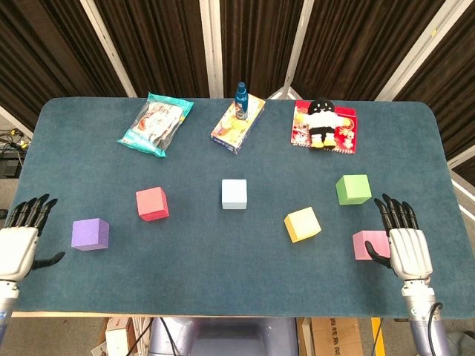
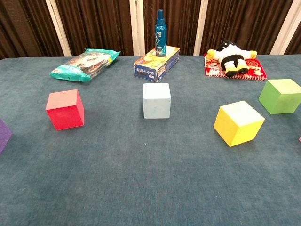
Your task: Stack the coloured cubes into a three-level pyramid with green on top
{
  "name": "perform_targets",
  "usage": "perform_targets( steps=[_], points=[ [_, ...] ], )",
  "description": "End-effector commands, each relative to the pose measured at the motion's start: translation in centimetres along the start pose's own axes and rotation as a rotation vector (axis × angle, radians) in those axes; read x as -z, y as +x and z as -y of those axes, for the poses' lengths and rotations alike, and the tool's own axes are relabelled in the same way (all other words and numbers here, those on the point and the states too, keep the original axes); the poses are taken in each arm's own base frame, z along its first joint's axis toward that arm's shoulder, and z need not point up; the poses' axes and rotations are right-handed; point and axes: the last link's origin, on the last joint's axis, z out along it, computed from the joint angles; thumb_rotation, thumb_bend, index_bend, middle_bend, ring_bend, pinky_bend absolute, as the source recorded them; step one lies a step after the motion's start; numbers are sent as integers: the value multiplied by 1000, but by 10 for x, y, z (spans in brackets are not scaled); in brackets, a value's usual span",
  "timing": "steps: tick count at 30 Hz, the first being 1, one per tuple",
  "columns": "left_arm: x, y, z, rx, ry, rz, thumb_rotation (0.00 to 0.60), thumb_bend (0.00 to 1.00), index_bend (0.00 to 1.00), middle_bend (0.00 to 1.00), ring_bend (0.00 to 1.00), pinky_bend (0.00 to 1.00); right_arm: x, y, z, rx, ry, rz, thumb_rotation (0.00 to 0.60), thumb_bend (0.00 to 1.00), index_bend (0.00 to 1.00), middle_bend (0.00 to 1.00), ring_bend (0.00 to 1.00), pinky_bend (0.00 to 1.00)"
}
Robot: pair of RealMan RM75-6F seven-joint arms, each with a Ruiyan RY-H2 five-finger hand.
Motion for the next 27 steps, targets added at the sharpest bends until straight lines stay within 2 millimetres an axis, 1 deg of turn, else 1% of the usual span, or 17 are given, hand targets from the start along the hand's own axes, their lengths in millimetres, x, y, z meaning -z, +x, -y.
perform_targets(
  steps=[1, 2, 4, 8, 10, 12, 18, 23, 27],
  points=[
    [-42, 22, -48, 34, -84, -21, 600, 44, 0, 49, 0, 26, -3, -1, -2, -36, -17, 12, 600, 344, 0, 0, 0, 0],
    [-57, 27, -63, 28, -88, 3, 600, 52, 0, 59, 0, 26, -3, -2, -2, -47, -21, 19, 600, 344, 0, 0, 0, 0],
    [-72, 30, -80, 22, -88, 33, 600, 68, 0, 81, 0, 26, -4, -2, -2, -57, -23, 24, 600, 344, 0, 0, 0, 0],
    [-90, 30, -101, 20, -83, 76, 600, 96, 0, 109, 0, 31, -3, -1, -3, -68, -26, 29, 600, 344, 0, 0, 0, 0],
    [-101, 27, -112, 17, -80, 102, 600, 104, 0, 137, 0, 40, -3, -2, -3, -78, -30, 34, 600, 344, 0, 0, 0, 0],
    [-110, 22, -121, 10, -73, 130, 600, 105, 0, 145, 0, 42, -3, -2, -4, -85, -36, 37, 600, 344, 0, 0, 0, 0],
    [-132, 5, -142, -20, -55, 202, 600, 106, 0, 190, 0, 44, -4, -1, -7, -106, -60, 39, 600, 343, 0, 0, 0, 0],
    [-144, -13, -156, -31, -47, 252, 600, 107, 0, 218, 4, 47, -5, -1, -9, -116, -74, 44, 600, 344, 0, 0, 0, 0],
    [-148, -23, -165, -35, -47, 272, 600, 109, 0, 233, 8, 52, -5, -1, -10, -115, -79, 48, 600, 344, 0, 0, 0, 0]
  ],
)
